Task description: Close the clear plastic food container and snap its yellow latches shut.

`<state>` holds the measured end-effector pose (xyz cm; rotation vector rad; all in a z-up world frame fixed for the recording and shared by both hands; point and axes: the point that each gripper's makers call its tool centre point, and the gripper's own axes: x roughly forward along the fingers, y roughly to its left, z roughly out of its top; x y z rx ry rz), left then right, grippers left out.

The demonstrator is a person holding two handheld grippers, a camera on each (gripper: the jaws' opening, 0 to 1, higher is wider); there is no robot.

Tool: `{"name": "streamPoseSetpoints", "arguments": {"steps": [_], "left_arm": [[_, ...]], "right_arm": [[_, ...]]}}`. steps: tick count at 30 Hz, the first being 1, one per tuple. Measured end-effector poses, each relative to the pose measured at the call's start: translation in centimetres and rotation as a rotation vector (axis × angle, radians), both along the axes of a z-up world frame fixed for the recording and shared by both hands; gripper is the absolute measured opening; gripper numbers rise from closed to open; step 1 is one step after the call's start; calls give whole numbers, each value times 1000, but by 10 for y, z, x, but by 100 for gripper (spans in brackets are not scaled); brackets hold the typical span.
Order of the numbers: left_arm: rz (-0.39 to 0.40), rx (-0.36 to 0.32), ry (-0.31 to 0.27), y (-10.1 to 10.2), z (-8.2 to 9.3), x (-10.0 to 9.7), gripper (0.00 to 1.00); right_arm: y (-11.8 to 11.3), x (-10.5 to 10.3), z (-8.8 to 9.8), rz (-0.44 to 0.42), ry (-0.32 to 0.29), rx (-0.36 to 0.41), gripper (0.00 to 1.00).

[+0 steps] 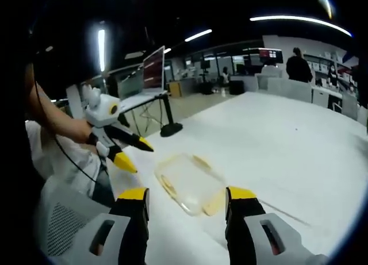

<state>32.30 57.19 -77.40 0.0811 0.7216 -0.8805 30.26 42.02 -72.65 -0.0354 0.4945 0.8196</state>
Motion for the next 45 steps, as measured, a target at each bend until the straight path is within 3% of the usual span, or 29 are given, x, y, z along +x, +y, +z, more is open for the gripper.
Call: {"name": "streamPoseSetpoints", "arguments": {"steps": [24, 45], "left_arm": [[-115, 81, 5, 12, -15, 18, 61], [-289, 188, -9, 15, -33, 26, 58]], "right_arm": [[-1, 17, -24, 51, 34, -110, 48], [6, 28, -39, 144, 45, -227, 48]]}}
